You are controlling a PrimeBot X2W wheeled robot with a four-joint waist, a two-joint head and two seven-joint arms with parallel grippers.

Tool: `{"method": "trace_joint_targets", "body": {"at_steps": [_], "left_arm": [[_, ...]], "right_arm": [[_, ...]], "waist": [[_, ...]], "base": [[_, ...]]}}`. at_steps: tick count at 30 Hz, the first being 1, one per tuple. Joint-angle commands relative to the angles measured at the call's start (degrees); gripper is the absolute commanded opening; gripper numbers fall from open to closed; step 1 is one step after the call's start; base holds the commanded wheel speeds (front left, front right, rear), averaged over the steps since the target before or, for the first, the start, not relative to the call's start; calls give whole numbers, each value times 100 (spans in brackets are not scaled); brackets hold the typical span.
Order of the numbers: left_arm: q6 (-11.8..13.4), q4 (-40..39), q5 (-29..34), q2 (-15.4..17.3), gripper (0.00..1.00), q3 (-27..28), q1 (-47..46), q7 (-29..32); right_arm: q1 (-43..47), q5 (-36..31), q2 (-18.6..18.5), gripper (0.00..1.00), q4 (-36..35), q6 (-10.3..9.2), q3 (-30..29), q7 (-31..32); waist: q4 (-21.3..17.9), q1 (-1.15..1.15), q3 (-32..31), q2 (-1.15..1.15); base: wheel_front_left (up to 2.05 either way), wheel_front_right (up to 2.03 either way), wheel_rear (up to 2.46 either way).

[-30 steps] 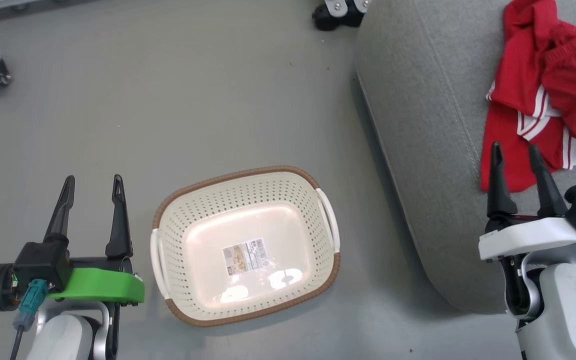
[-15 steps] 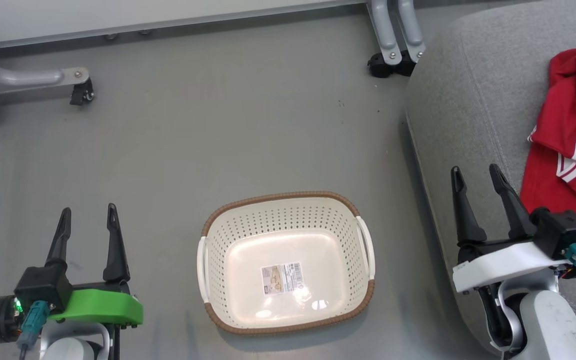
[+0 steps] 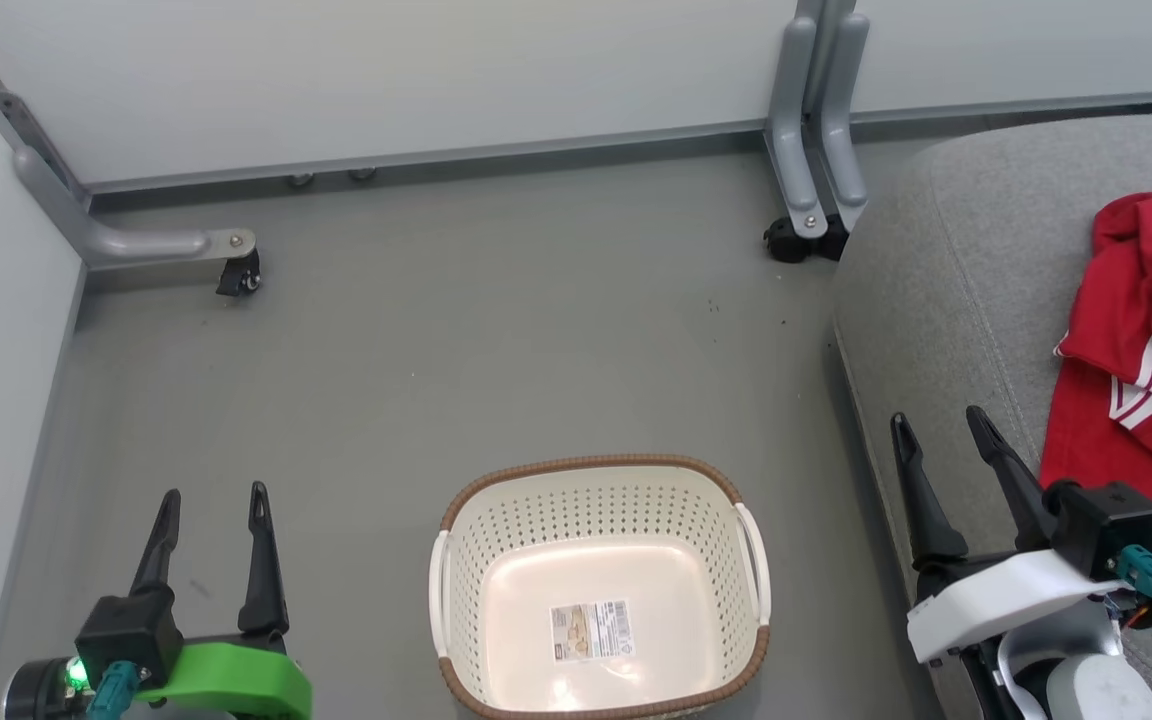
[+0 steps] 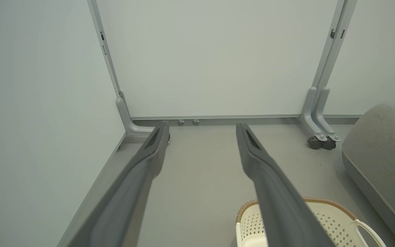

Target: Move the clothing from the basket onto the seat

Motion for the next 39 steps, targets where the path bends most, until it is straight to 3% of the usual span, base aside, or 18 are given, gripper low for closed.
{"method": "trace_joint_targets", "body": {"at_steps": [1,14,39], "left_arm": [[-39,6,93,-30,100,33,146,-16],[-154,47,276,-157,100,156,278,-16],[-322,147,460,-328,100,331,192,-16]], "right_arm": [[135,-39,0,100,-75,-4,-21,34],[403,-173,4,100,-488,-4,-70,301],[365,-164,43,100,-475,-4,-64,279]], "waist": [[15,1,-214,0],[55,1,-283,0],[102,1,-210,0]], "base": [[0,0,0],[0,0,0],[0,0,0]]}}
